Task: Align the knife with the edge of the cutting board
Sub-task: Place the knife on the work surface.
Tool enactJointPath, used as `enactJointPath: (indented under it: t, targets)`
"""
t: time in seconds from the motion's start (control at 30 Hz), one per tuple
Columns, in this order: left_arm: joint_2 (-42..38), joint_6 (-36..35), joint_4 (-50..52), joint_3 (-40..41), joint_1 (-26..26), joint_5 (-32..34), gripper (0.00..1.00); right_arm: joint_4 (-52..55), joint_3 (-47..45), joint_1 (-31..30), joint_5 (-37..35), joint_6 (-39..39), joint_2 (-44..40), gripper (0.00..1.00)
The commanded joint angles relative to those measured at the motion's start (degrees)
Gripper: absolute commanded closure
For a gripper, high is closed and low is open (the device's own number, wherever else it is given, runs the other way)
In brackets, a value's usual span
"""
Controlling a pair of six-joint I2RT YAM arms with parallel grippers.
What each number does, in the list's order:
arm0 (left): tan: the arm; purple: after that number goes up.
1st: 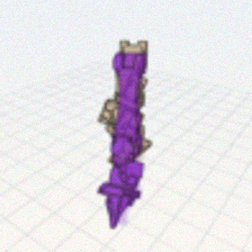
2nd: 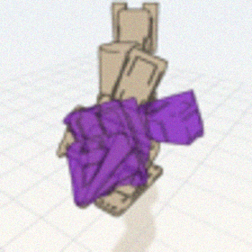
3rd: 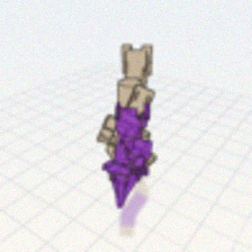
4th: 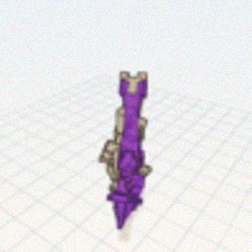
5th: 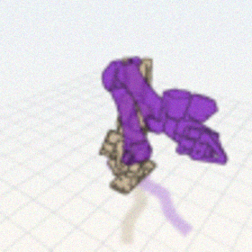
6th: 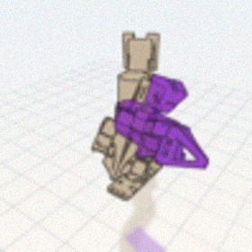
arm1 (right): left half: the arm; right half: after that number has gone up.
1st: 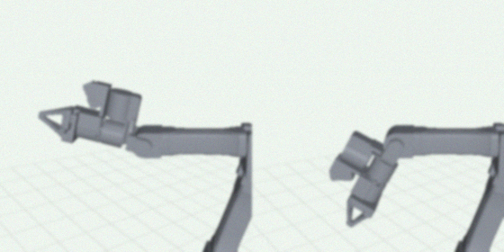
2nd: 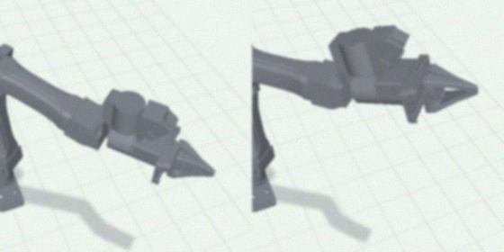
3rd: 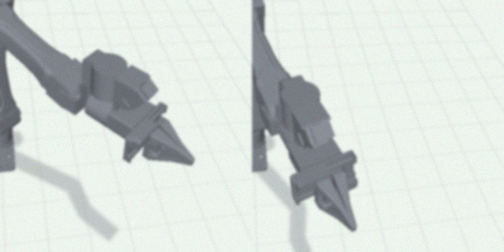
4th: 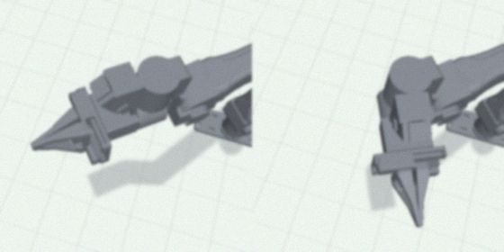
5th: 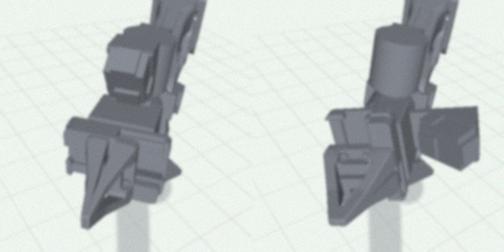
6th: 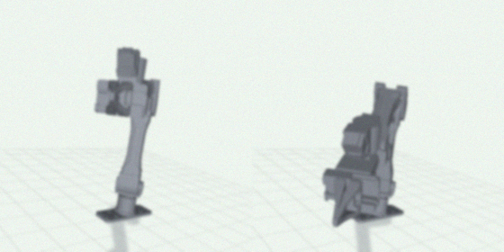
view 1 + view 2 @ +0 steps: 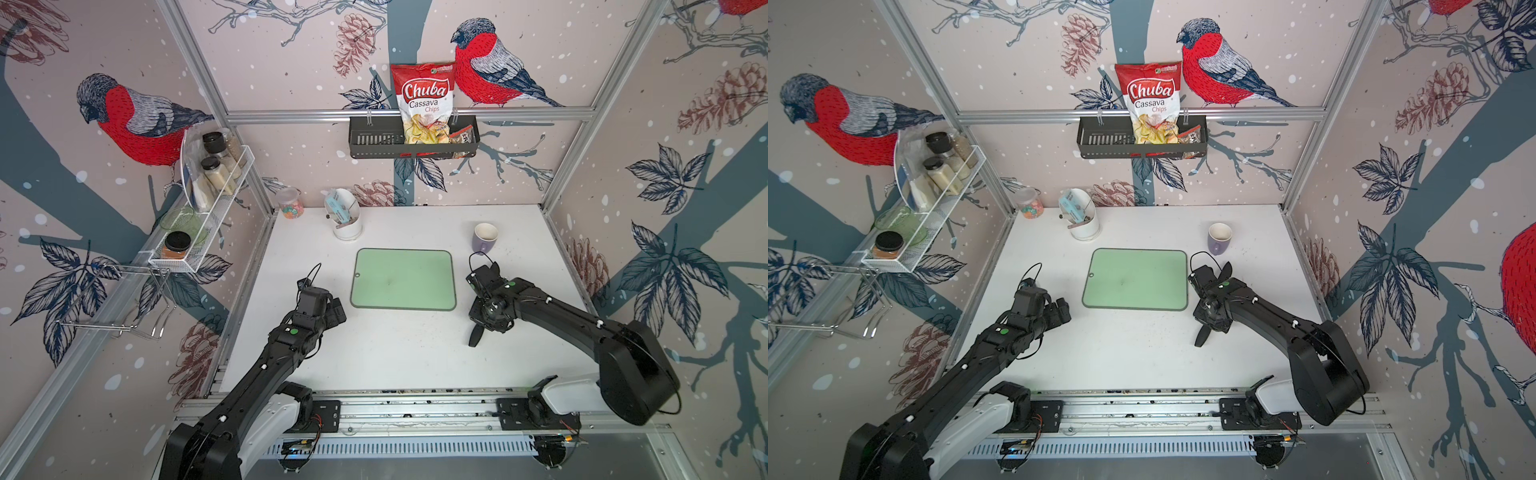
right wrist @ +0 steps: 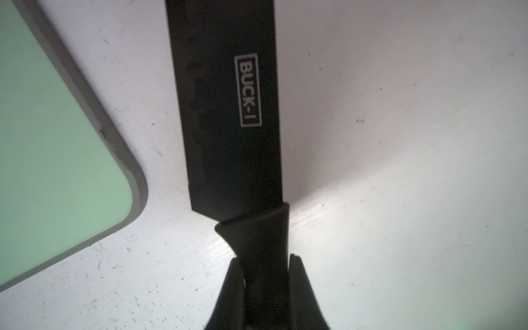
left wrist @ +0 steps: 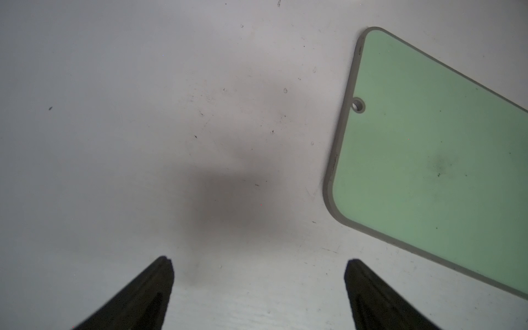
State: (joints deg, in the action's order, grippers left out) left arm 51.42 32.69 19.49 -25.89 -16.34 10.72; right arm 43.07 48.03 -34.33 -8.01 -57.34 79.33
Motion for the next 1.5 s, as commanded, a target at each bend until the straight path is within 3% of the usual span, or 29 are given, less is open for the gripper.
enactJointPath:
  t: [0.0, 0.27, 0.47, 0.7, 0.87, 0.97, 1.3, 1.47]
  targets:
    - [-0.1, 0.1, -1.5, 0.1, -0.1, 0.4, 0.05, 3.0, 2.3, -2.4, -5.5, -1.3, -0.7, 1.0]
    - [0.2, 0.2, -1.7, 0.1, 0.0, 0.3, 0.05, 8.1, 9.7, -11.2, -13.7, -3.9, 2.4, 1.0]
    - [0.6, 0.2, -1.7, -0.1, -0.1, -0.1, 0.05, 3.7, 12.0, -15.2, -11.0, -2.2, 4.5, 1.0]
    - [2.2, 0.0, -1.1, -0.8, -0.1, -0.3, 0.05, -12.9, 2.8, -12.5, 4.0, 7.5, -4.4, 1.0]
    - [2.1, 0.0, -1.4, -0.8, 0.0, 0.1, 0.05, -19.4, -5.2, -5.8, 15.6, 13.1, -13.9, 1.0]
    - [2.2, 0.1, -1.7, -0.6, 0.0, 0.2, 0.05, -21.2, -8.4, -3.0, 18.8, 15.1, -17.7, 1.0]
    - [1.8, 0.1, -1.8, -0.4, 0.0, 0.1, 0.04, -19.4, -7.5, -1.5, 21.6, 19.3, -14.1, 1.0]
    - [1.6, 0.1, -2.0, -0.3, 0.0, -0.3, 0.04, -12.0, -4.0, -1.4, 13.7, 21.3, -11.1, 1.0]
